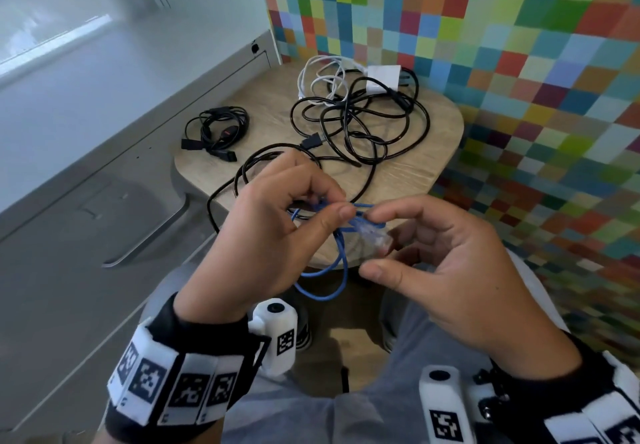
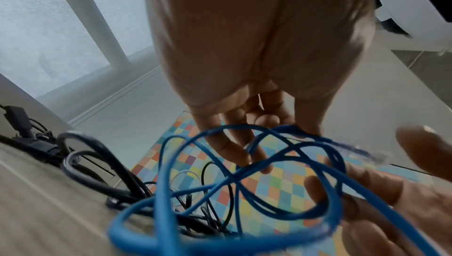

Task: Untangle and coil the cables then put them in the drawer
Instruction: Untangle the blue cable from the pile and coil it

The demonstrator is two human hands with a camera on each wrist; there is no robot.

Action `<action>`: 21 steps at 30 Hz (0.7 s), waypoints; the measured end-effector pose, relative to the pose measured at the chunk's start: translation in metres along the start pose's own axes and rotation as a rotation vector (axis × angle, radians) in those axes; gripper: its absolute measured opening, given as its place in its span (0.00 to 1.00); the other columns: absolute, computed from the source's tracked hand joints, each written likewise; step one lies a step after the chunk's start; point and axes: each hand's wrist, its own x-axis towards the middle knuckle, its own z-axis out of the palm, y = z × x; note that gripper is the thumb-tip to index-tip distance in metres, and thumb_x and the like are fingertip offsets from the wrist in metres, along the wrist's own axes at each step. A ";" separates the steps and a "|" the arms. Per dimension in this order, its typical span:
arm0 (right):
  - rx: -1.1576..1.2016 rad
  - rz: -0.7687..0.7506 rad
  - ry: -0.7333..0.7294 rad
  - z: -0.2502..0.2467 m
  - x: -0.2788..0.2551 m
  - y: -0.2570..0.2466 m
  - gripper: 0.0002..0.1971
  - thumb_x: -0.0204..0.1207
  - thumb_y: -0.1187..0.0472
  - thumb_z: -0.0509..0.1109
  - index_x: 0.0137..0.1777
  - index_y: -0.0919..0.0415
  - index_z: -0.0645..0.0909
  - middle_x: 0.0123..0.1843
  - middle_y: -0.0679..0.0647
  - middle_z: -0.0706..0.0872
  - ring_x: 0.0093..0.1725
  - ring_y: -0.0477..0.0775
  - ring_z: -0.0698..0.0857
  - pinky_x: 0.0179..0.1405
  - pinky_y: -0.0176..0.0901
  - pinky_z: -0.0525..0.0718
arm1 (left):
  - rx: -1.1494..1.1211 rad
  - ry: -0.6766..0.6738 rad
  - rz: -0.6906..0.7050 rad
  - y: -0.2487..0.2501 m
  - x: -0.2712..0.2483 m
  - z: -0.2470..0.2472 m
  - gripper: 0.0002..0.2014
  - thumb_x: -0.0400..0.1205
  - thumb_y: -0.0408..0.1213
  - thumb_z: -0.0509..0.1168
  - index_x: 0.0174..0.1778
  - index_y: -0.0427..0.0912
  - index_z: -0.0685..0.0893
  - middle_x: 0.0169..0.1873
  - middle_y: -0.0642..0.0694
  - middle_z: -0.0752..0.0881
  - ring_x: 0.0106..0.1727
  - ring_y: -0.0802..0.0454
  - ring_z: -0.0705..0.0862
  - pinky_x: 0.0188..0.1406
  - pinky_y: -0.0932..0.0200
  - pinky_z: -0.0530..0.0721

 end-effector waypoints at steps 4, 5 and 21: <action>0.062 -0.021 -0.025 -0.006 0.003 0.000 0.13 0.75 0.52 0.79 0.59 0.43 0.91 0.46 0.56 0.93 0.46 0.58 0.92 0.49 0.56 0.93 | 0.040 0.049 -0.021 -0.002 -0.001 0.007 0.04 0.84 0.39 0.72 0.44 0.47 0.84 0.37 0.45 0.82 0.46 0.41 0.89 0.43 0.40 0.84; 0.086 -0.027 -0.021 -0.006 0.003 -0.001 0.11 0.77 0.53 0.77 0.59 0.44 0.92 0.46 0.55 0.94 0.45 0.56 0.92 0.47 0.51 0.93 | 0.051 0.059 -0.021 -0.002 -0.001 0.008 0.04 0.84 0.38 0.72 0.44 0.46 0.84 0.38 0.45 0.83 0.45 0.41 0.88 0.42 0.40 0.84; -0.056 -0.064 0.066 0.000 0.003 0.007 0.09 0.72 0.43 0.79 0.48 0.44 0.88 0.46 0.53 0.93 0.43 0.61 0.91 0.42 0.67 0.90 | 0.087 -0.132 -0.037 0.006 -0.001 0.010 0.15 0.86 0.53 0.64 0.36 0.50 0.79 0.43 0.48 0.79 0.46 0.47 0.86 0.41 0.44 0.85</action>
